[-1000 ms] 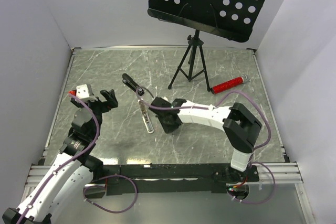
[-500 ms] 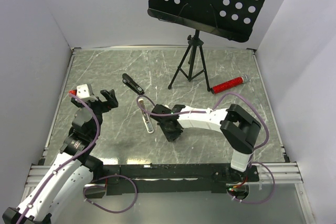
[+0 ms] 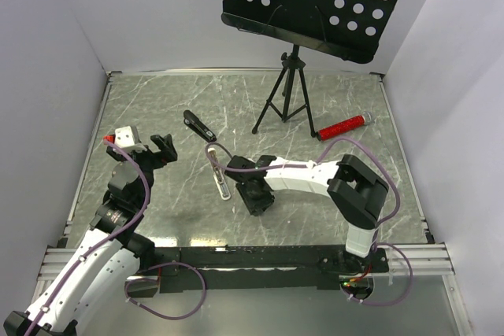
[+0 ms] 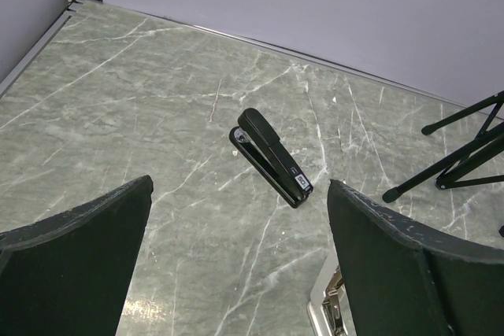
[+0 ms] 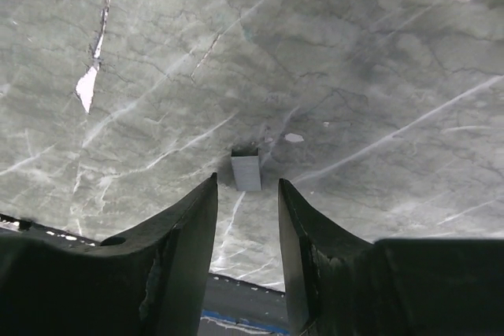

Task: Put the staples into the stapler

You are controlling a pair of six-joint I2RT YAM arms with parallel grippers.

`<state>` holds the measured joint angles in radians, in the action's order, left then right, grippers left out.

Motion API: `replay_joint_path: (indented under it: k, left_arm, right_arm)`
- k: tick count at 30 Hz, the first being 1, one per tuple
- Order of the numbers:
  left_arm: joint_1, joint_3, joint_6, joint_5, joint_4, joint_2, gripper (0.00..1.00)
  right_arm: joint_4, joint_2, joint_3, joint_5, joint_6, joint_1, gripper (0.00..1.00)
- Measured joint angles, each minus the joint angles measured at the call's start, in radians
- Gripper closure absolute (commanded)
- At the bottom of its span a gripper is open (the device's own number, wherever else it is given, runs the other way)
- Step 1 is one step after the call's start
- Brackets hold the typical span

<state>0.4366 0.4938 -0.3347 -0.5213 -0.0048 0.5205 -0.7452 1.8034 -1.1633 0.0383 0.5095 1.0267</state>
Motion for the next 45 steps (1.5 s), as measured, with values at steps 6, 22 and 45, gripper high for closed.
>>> replay_joint_path:
  k: [6, 22, 45]
  left_arm:
    - [0.0, 0.0, 0.0, 0.0, 0.0, -0.001, 0.03]
    - [0.0, 0.0, 0.0, 0.0, 0.0, -0.002, 0.03]
    - [0.0, 0.0, 0.0, 0.0, 0.0, 0.001, 0.03]
  right_arm:
    - [-0.029, 0.002, -0.044, -0.006, -0.003, -0.03, 0.57]
    - [-0.064, 0.091, -0.109, -0.066, -0.037, -0.043, 0.64]
    - [-0.11, 0.131, -0.152, -0.058, -0.058, -0.043, 0.82]
